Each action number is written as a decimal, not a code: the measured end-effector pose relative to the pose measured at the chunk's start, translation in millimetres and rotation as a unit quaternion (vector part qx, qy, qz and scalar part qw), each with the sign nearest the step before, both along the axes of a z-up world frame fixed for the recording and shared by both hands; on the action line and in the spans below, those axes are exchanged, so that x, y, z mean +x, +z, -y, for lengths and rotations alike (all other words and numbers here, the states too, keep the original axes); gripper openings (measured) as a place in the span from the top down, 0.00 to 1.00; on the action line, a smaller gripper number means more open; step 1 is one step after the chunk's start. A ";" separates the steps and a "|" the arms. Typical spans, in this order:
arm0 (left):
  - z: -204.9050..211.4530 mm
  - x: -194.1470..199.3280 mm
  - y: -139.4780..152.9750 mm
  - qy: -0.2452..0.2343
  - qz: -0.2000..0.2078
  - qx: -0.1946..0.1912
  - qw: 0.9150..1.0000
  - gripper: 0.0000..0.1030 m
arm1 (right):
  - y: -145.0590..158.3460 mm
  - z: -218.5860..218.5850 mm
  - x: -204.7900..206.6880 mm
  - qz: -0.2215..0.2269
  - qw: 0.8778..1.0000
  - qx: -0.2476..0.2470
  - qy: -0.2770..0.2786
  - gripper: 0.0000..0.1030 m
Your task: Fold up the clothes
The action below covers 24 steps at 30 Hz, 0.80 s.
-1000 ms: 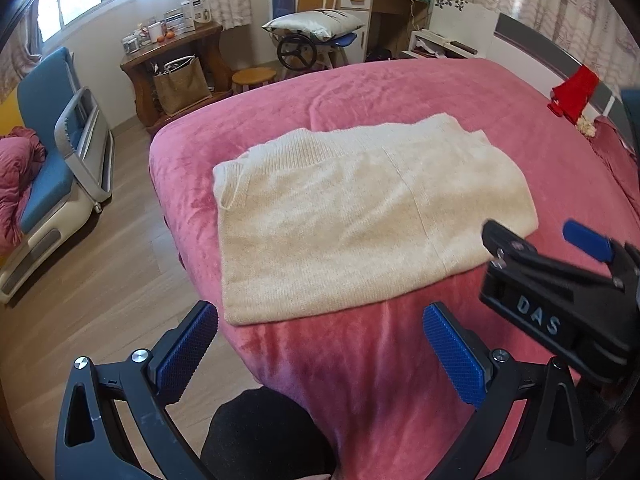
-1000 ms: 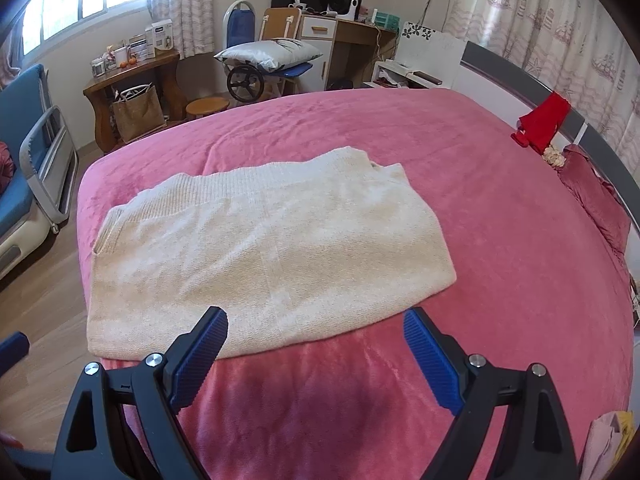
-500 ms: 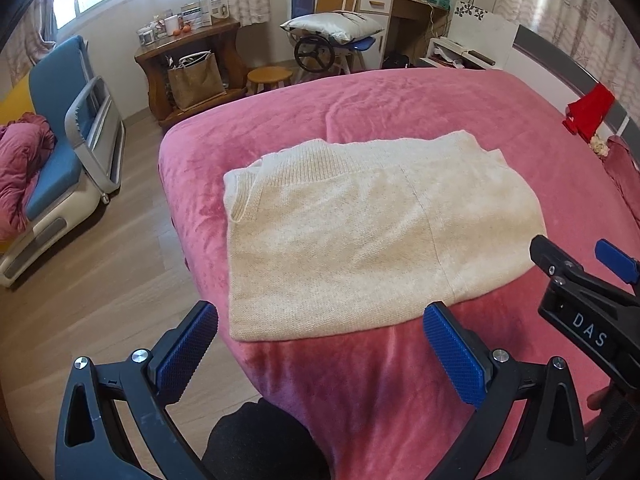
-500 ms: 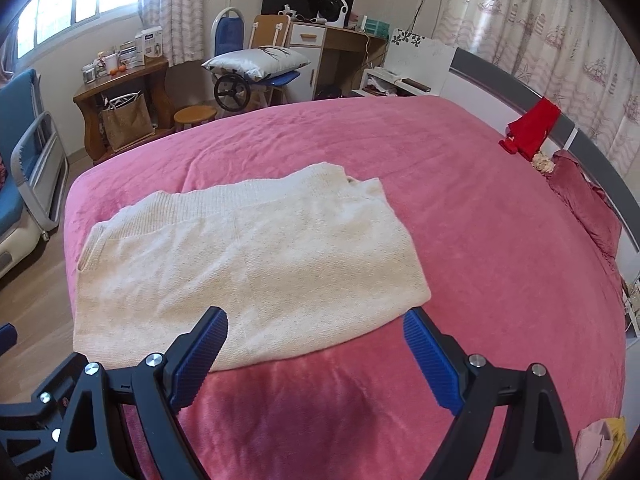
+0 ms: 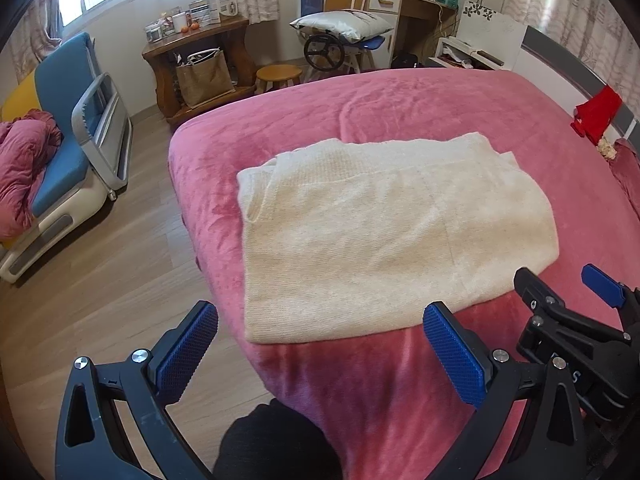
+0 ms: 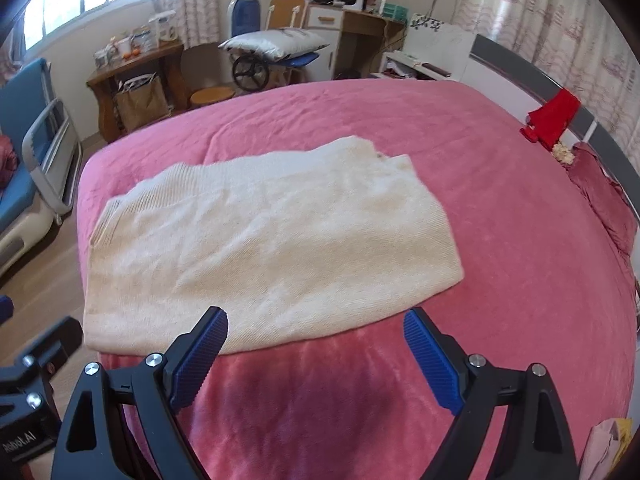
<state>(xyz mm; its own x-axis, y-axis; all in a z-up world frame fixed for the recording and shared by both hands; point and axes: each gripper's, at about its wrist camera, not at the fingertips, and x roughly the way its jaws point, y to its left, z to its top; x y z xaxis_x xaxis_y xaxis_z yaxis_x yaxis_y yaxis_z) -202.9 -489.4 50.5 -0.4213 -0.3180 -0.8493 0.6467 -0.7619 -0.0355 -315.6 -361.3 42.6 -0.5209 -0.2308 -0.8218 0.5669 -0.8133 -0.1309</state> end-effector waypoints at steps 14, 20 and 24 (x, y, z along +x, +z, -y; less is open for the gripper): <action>48.8 21.4 -12.1 0.052 0.005 0.004 0.999 0.00 | -18.4 30.2 34.3 0.023 0.999 0.006 0.044 0.11; 59.0 26.6 -7.0 0.053 0.004 -0.011 0.999 0.00 | -23.9 51.3 48.8 0.035 0.997 0.000 0.073 0.11; 71.8 29.2 -9.2 0.063 0.003 0.000 0.998 0.00 | -27.5 61.5 58.2 0.043 0.996 -0.003 0.084 0.11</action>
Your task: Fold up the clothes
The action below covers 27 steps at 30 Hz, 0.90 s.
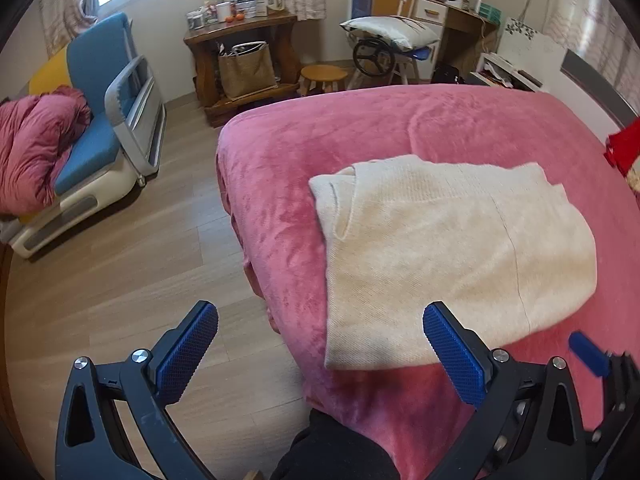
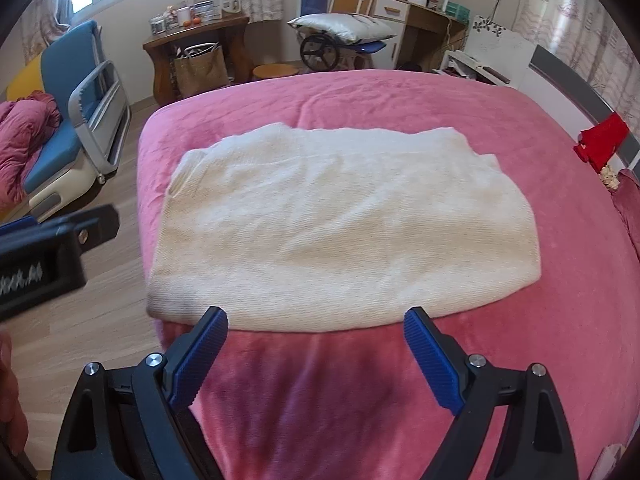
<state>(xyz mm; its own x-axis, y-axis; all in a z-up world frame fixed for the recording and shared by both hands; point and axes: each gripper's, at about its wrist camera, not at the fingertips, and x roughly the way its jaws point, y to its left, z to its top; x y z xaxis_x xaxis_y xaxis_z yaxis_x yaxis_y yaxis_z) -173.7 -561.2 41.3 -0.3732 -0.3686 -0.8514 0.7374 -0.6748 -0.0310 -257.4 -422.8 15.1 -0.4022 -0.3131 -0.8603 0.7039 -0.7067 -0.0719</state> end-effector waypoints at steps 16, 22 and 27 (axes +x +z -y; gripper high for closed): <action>-11.2 -16.0 -2.8 -0.029 0.010 -0.005 1.000 0.00 | -3.1 -2.2 4.3 0.003 1.000 -0.006 -0.018 0.11; -13.7 -19.0 0.6 -0.033 0.008 -0.009 0.999 0.00 | -3.2 -6.9 1.6 0.004 1.000 -0.011 -0.026 0.11; -20.1 -21.3 1.9 -0.042 0.006 -0.010 0.999 0.00 | -2.8 -9.8 -0.4 0.003 1.000 -0.012 -0.027 0.11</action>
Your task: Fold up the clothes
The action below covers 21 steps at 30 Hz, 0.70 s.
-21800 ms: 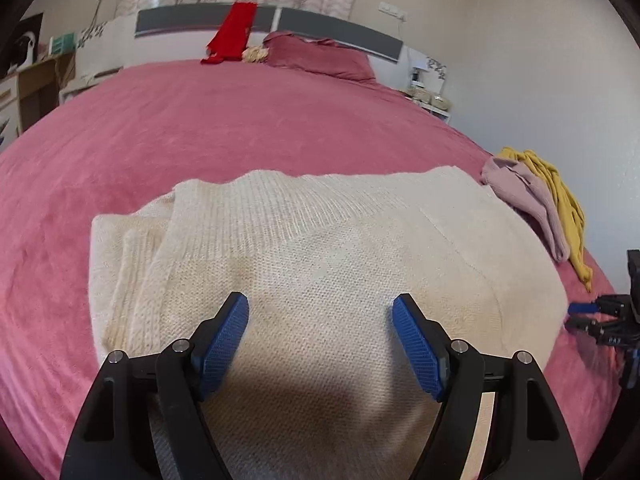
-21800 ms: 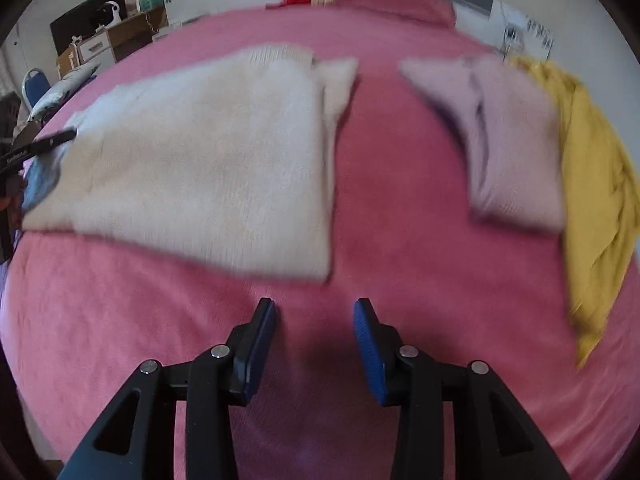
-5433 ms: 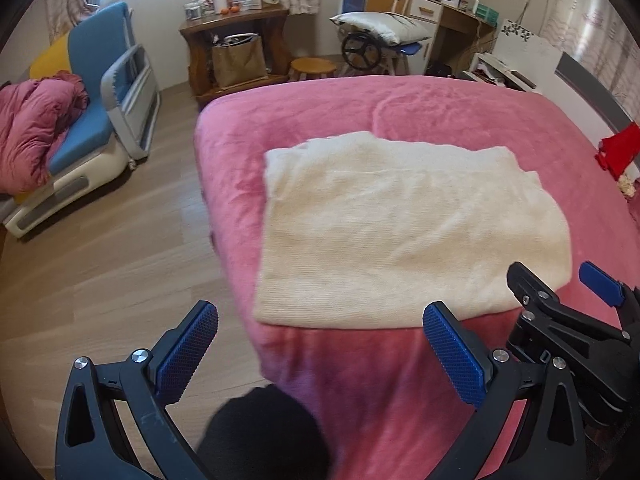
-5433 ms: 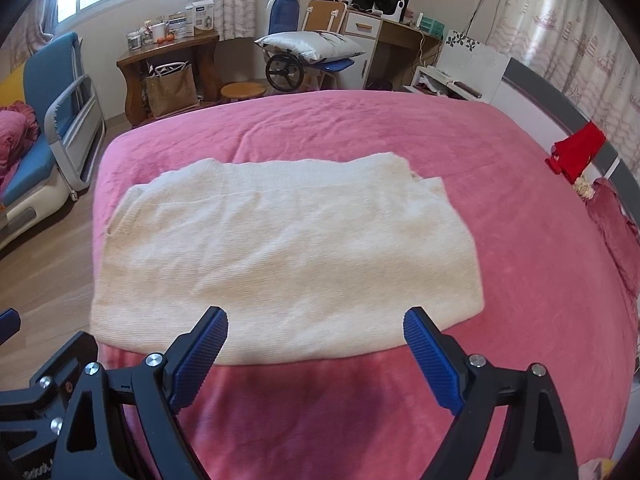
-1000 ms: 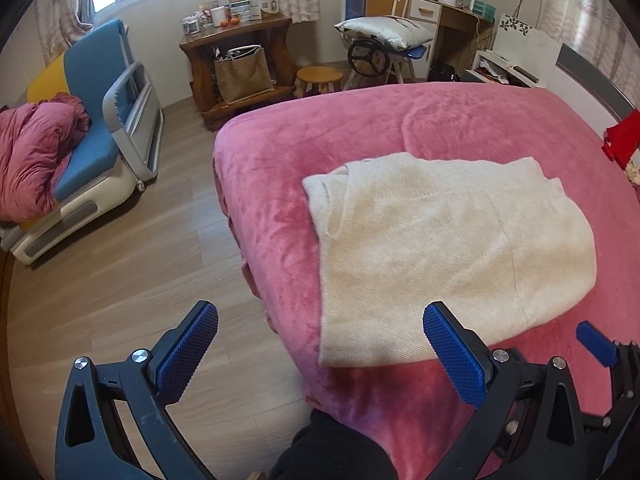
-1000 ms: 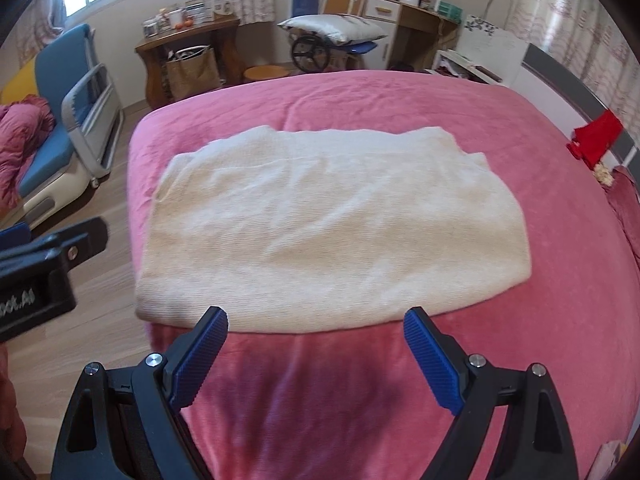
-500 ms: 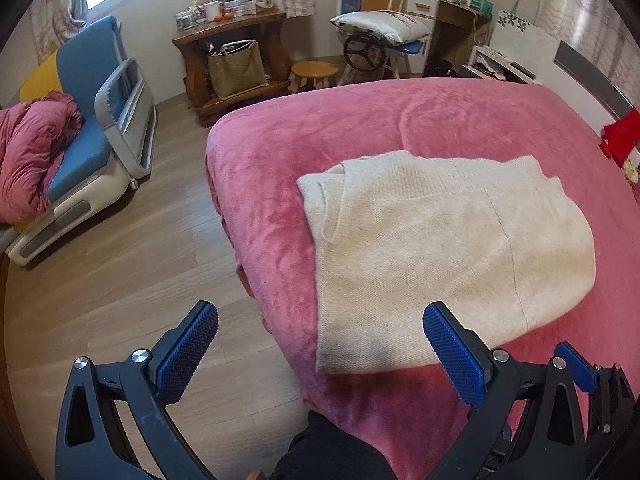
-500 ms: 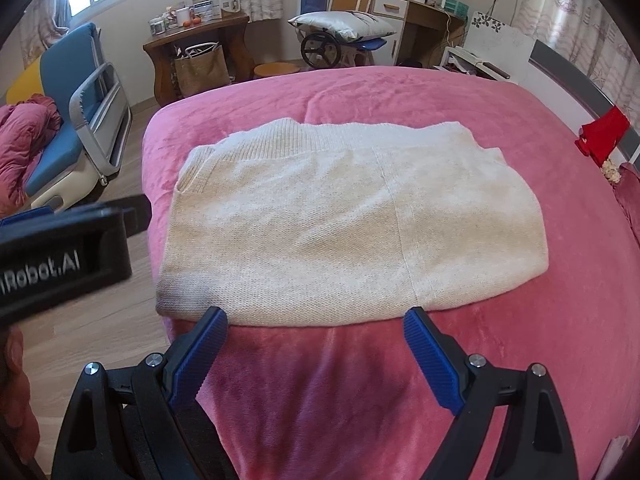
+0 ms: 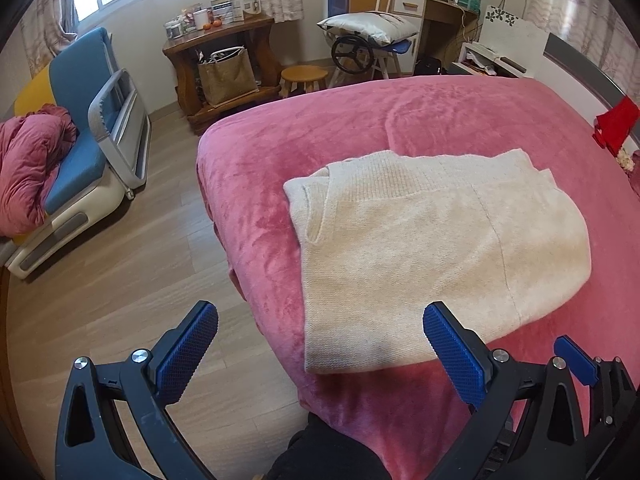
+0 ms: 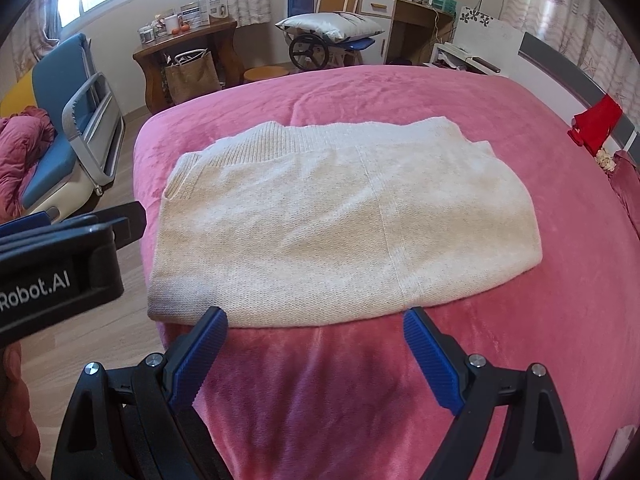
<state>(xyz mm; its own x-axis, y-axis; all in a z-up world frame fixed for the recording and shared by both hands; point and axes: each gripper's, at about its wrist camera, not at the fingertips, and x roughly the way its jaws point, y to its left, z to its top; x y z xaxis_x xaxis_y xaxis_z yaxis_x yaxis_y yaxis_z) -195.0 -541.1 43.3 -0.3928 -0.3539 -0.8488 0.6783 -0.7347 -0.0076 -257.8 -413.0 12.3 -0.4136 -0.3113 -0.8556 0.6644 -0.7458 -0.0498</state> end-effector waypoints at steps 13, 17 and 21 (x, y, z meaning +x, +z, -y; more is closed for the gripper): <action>-26.6 -25.4 8.1 -0.044 -0.011 0.018 0.999 0.00 | -0.3 -22.7 -8.8 -0.006 1.000 0.001 -0.030 0.11; -35.0 -35.7 12.8 -0.056 -0.012 0.010 0.998 0.00 | 3.6 -36.0 -14.5 -0.009 0.999 -0.005 -0.053 0.11; -40.2 -42.1 14.8 -0.059 -0.013 0.008 0.998 0.00 | 7.9 -42.9 -16.4 -0.011 0.998 -0.013 -0.064 0.11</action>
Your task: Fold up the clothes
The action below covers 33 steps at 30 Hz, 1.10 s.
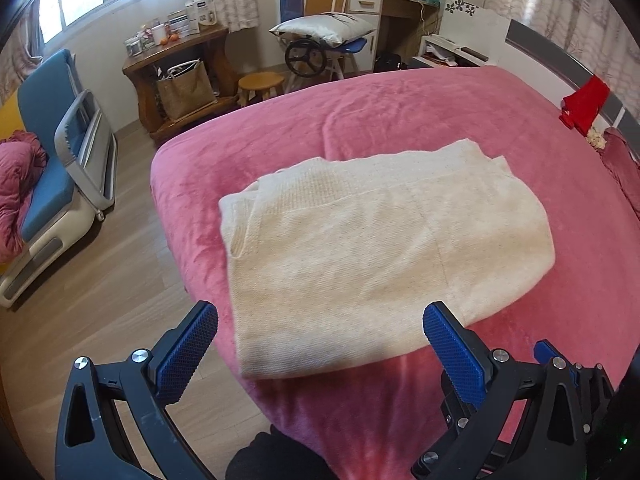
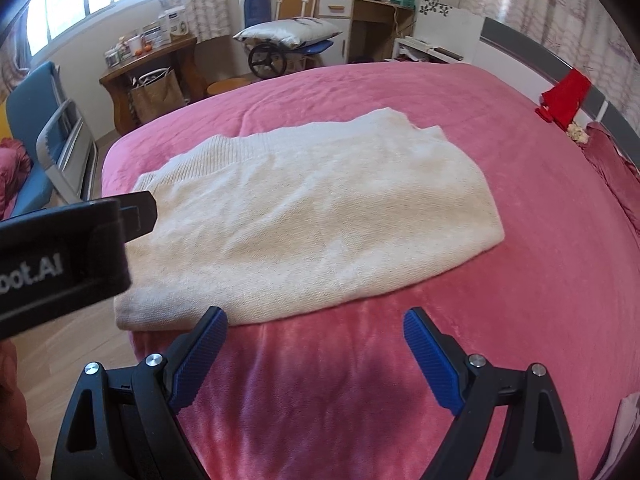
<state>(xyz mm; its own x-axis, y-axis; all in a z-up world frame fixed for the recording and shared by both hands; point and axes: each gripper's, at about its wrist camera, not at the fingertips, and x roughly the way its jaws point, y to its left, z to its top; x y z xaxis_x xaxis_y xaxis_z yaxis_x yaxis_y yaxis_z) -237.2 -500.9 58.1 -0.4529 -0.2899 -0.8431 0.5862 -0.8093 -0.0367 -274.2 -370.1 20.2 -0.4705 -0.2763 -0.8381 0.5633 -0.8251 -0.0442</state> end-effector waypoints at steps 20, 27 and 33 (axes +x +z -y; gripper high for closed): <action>-9.4 -4.8 -9.1 -0.006 0.013 0.003 1.000 0.00 | -0.2 -5.7 -3.9 0.003 1.000 -0.005 -0.003 0.11; -12.0 -3.6 -8.8 -0.005 0.016 -0.009 1.000 0.00 | -0.4 -5.4 -3.4 0.003 1.000 -0.006 -0.002 0.11; -16.4 -1.6 -5.5 -0.008 0.009 -0.020 1.000 0.00 | -1.0 -6.2 -3.5 0.006 1.000 -0.006 -0.001 0.11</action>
<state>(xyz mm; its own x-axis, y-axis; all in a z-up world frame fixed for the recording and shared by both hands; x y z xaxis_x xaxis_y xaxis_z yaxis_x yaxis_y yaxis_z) -238.7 -484.4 52.5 -0.4430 -0.3163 -0.8389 0.5742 -0.8187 0.0055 -277.7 -363.9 19.2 -0.4603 -0.2858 -0.8405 0.5625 -0.8263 -0.0271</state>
